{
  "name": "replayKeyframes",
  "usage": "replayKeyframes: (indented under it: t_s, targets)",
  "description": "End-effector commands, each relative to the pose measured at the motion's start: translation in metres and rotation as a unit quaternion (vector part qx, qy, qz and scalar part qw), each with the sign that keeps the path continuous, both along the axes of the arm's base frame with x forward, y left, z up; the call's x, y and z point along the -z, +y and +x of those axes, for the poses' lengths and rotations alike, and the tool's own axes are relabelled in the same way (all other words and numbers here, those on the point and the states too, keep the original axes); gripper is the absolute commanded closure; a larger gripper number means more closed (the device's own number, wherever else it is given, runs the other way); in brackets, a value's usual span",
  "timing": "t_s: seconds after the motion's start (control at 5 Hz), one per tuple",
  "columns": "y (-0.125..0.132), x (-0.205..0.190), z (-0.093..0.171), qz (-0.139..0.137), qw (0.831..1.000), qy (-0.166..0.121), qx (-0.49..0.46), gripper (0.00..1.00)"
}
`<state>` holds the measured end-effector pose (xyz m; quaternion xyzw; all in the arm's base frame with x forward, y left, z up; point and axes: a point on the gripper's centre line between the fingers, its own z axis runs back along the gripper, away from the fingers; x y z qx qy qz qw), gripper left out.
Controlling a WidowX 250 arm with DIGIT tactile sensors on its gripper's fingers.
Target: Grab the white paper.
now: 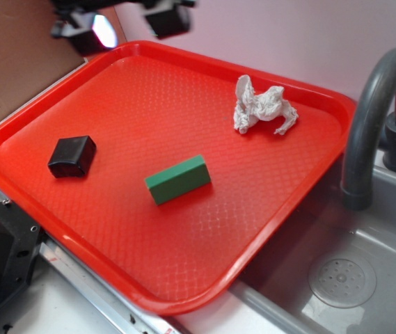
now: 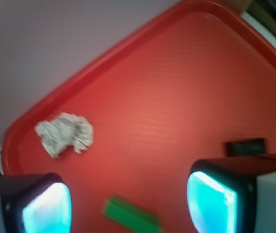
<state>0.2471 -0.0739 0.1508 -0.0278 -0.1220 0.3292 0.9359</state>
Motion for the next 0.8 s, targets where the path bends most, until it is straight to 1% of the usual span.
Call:
replayKeyframes:
  t_s: [0.0, 0.2, 0.4, 0.6]
  targets:
    - [-0.023, 0.021, 0.050, 0.023, 0.999, -0.045, -0.010, 0.00]
    - [-0.017, 0.042, 0.073, 0.024, 0.997, -0.052, -0.044, 0.00]
    - [-0.018, 0.063, 0.087, 0.035, 0.997, -0.044, -0.051, 0.00]
    - [-0.020, 0.080, 0.093, 0.039, 0.998, -0.024, -0.043, 0.00]
